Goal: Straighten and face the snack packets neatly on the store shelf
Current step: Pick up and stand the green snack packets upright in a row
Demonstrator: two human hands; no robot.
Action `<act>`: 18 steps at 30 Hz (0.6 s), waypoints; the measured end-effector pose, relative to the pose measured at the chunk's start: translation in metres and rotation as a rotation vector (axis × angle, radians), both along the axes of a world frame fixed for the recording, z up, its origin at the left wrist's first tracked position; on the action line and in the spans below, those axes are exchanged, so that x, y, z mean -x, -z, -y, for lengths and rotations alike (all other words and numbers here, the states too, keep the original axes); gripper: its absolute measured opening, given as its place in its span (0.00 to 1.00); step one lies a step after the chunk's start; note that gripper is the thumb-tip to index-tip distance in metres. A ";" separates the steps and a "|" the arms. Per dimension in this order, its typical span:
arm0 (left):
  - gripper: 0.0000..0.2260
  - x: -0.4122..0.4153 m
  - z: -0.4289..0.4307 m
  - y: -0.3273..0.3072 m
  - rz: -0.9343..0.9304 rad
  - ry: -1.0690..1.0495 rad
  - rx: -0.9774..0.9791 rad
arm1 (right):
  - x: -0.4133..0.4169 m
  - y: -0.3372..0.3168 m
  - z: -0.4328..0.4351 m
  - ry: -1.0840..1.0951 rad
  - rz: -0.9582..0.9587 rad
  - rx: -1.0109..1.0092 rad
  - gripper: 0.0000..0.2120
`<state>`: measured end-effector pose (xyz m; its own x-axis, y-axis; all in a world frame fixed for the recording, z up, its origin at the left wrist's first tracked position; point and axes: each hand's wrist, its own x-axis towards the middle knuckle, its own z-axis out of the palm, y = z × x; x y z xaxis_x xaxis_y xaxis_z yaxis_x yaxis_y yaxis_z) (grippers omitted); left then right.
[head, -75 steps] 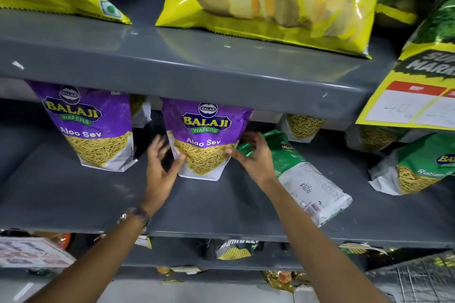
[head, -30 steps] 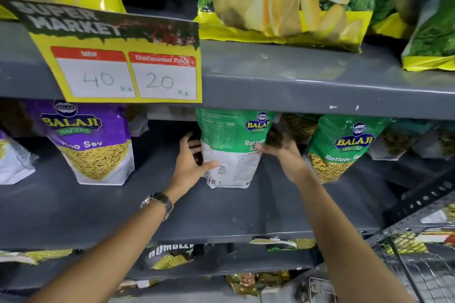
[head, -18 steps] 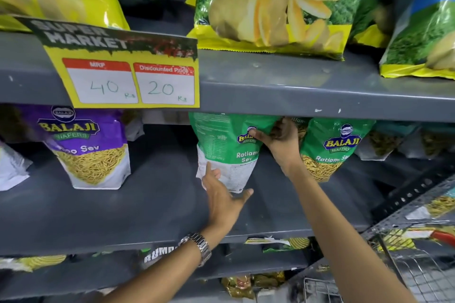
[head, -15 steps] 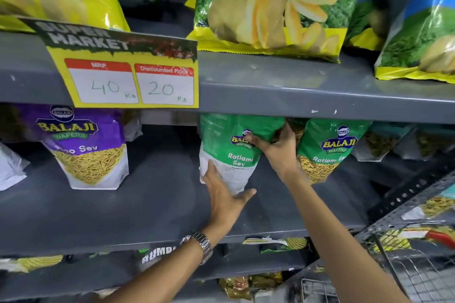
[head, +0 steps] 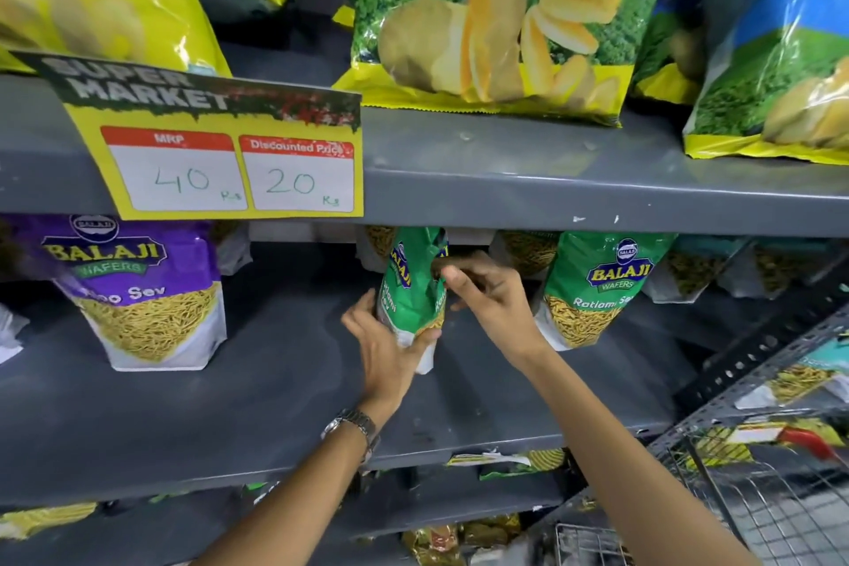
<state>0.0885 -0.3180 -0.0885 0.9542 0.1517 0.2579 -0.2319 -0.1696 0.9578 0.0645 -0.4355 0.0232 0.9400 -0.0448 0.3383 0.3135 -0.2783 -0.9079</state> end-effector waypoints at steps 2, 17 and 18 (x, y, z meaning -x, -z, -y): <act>0.48 -0.003 -0.005 0.001 -0.009 0.023 0.022 | -0.011 0.003 0.001 0.133 0.073 -0.022 0.16; 0.29 -0.059 -0.067 -0.008 -0.163 0.336 -0.074 | -0.057 0.017 0.046 0.012 -0.314 -0.046 0.37; 0.28 -0.060 -0.068 -0.007 -0.156 0.343 -0.047 | -0.055 0.019 0.047 0.031 -0.327 -0.035 0.36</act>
